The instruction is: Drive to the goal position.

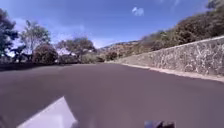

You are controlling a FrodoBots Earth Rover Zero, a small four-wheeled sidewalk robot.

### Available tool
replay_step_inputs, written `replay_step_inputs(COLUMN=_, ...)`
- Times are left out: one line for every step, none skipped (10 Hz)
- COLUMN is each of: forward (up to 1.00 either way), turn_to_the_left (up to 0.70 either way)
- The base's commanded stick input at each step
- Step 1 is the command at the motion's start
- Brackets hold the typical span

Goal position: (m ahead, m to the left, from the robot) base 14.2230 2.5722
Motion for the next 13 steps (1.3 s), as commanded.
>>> replay_step_inputs(forward=0.50, turn_to_the_left=0.00)
replay_step_inputs(forward=0.50, turn_to_the_left=0.00)
replay_step_inputs(forward=0.50, turn_to_the_left=0.00)
replay_step_inputs(forward=0.50, turn_to_the_left=0.00)
replay_step_inputs(forward=0.50, turn_to_the_left=0.00)
replay_step_inputs(forward=0.50, turn_to_the_left=0.00)
replay_step_inputs(forward=0.50, turn_to_the_left=0.00)
replay_step_inputs(forward=0.50, turn_to_the_left=0.00)
replay_step_inputs(forward=0.50, turn_to_the_left=0.00)
replay_step_inputs(forward=0.50, turn_to_the_left=0.00)
replay_step_inputs(forward=0.50, turn_to_the_left=0.00)
replay_step_inputs(forward=0.50, turn_to_the_left=0.00)
replay_step_inputs(forward=0.50, turn_to_the_left=0.00)
